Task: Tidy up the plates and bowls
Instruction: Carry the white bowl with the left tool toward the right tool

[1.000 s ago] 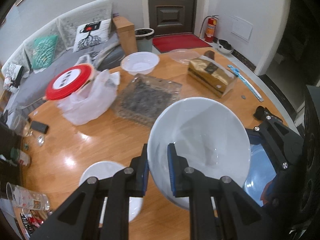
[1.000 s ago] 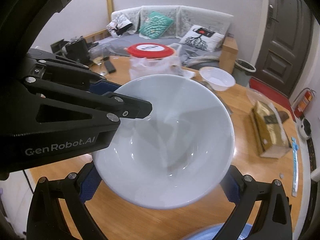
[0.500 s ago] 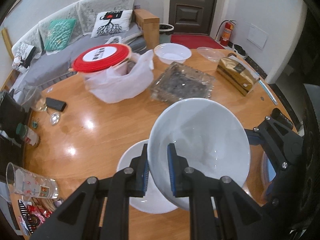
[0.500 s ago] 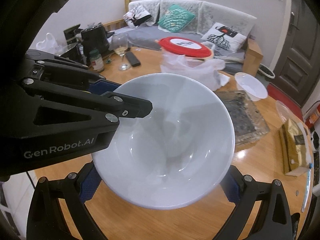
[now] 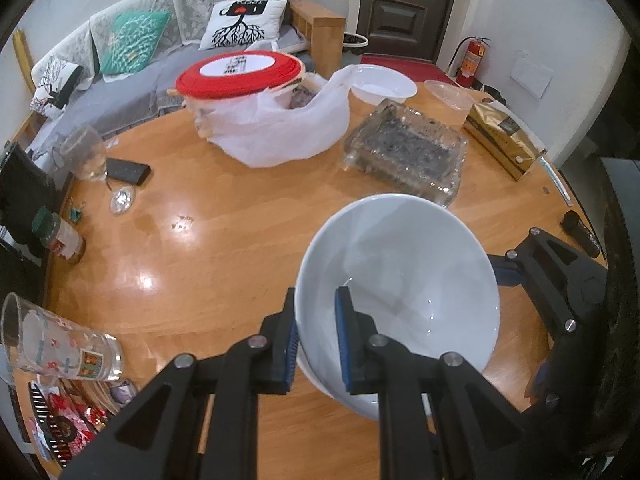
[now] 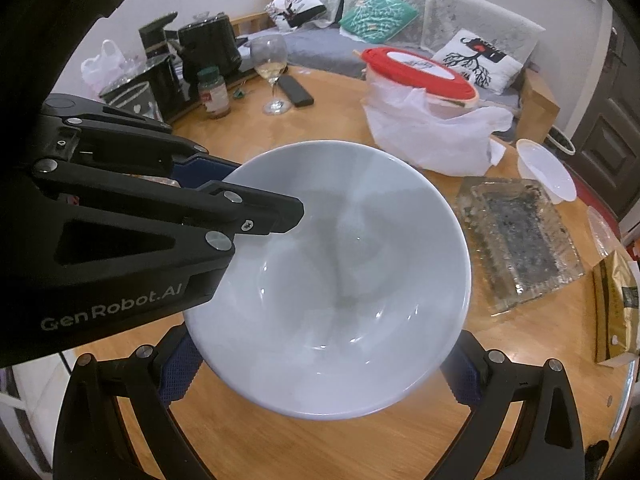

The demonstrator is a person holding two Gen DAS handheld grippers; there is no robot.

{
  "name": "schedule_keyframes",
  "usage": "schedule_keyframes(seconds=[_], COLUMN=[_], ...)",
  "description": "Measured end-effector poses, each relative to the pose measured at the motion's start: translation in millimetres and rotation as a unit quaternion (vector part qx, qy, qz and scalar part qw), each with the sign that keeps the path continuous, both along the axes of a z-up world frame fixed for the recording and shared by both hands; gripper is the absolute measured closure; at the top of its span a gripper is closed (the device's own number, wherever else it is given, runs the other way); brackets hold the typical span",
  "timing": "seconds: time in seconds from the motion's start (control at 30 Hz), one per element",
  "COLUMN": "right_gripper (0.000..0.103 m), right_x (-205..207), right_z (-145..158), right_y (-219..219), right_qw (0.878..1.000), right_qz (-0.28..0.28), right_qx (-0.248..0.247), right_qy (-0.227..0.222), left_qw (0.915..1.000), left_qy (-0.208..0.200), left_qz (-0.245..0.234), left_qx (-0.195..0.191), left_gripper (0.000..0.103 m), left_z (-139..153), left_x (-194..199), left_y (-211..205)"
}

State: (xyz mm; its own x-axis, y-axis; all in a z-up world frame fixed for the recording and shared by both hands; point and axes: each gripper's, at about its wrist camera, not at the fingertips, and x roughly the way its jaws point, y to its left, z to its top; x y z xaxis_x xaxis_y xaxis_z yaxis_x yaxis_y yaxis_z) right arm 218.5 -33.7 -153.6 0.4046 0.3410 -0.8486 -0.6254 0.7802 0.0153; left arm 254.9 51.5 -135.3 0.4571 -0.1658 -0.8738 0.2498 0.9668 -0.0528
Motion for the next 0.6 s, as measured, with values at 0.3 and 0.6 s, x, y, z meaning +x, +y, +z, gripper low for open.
schedule_keyframes(seconds=[0.3,0.6], right_gripper=[0.005,0.004], right_x=[2,4], right_z=[-5,-5], right_y=[6,7], right_qw=[1.000,1.000], right_qz=[0.005,0.006], right_qx=[-0.017,-0.023], right_qy=[0.002,0.010], left_qw=[0.9999,0.9999], left_qy=[0.011,0.014], left_qz=[0.004,0.006], left_qx=[-0.005,-0.005], left_gripper=[0.090,0.090], left_z=[-14,-20], left_x=[7,8], left_y=[6,8])
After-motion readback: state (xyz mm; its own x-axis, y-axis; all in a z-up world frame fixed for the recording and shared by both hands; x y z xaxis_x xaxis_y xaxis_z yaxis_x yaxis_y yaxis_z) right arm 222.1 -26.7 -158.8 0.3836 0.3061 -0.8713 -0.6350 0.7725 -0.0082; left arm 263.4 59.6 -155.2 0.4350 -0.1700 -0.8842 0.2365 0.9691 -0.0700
